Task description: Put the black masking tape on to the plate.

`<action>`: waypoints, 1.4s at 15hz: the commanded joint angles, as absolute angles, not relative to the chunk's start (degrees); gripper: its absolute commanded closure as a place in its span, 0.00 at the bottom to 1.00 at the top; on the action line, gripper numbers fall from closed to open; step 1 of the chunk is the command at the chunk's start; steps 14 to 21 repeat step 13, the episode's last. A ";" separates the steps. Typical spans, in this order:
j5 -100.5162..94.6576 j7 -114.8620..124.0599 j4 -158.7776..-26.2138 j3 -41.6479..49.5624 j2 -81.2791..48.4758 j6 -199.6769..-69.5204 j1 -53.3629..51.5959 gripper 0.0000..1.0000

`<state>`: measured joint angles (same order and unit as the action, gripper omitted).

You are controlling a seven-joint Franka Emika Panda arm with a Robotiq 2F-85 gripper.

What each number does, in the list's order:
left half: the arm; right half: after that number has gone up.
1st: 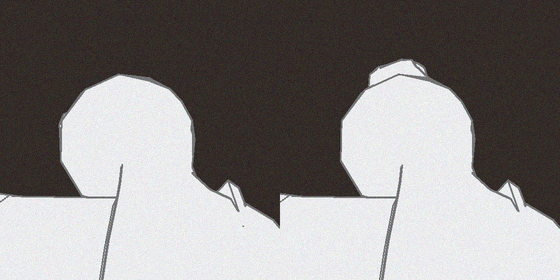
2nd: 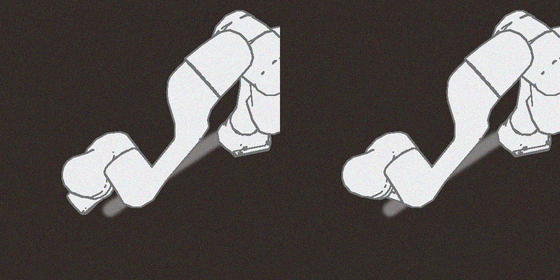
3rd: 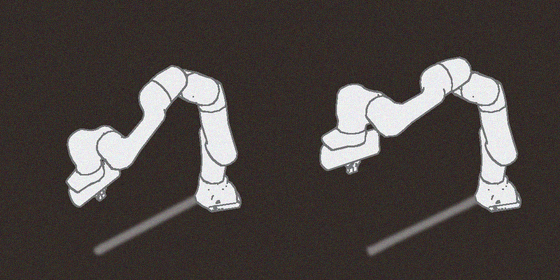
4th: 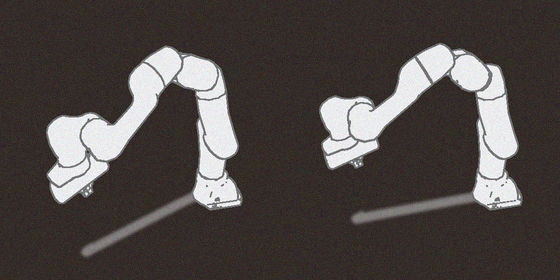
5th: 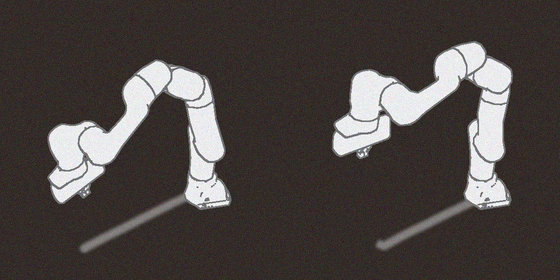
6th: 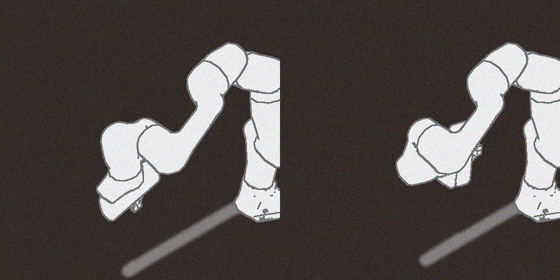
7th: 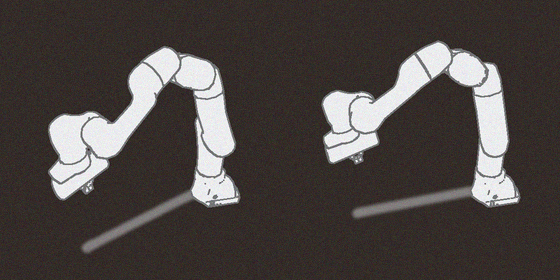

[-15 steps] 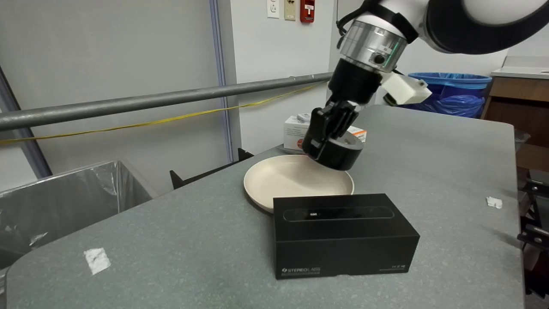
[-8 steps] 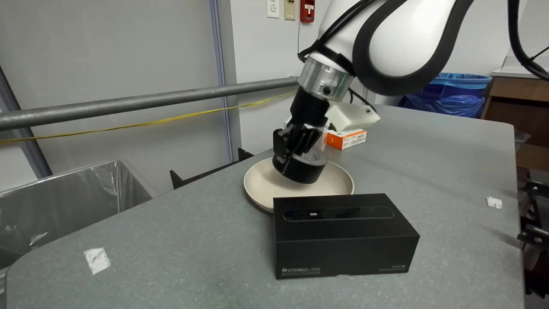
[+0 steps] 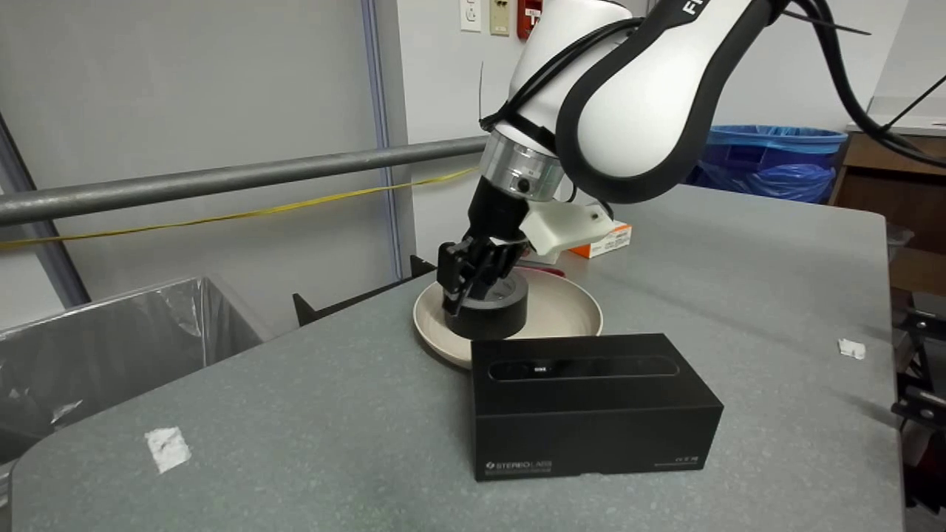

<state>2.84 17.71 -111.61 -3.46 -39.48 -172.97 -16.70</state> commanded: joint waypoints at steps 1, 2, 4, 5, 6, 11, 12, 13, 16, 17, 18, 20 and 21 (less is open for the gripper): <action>4.28 17.62 -108.68 -2.93 -40.13 -170.82 -18.14 0.19; 4.32 17.58 -108.68 -3.05 -39.96 -170.89 -18.18 0.12; 4.27 17.68 -108.59 -2.87 -39.72 -170.98 -18.58 0.01; 4.37 17.68 -108.56 -3.05 -39.60 -170.83 -18.51 0.00; 4.35 17.67 -108.51 -3.02 -39.56 -170.89 -18.60 0.00; 4.05 16.83 -109.72 -3.49 -39.35 -171.61 -18.00 0.00; 4.08 16.87 -109.63 -3.57 -39.31 -171.18 -18.01 0.00; 4.10 16.88 -109.54 -3.61 -39.30 -171.02 -18.01 0.00; 4.10 16.88 -109.54 -3.61 -39.30 -171.02 -18.01 0.00; 4.10 16.88 -109.54 -3.61 -39.30 -171.02 -18.01 0.00; 4.10 16.88 -109.54 -3.61 -39.30 -171.02 -18.01 0.00; 4.10 16.88 -109.54 -3.61 -39.30 -171.02 -18.01 0.00; 4.10 16.88 -109.54 -3.61 -39.30 -171.02 -18.01 0.00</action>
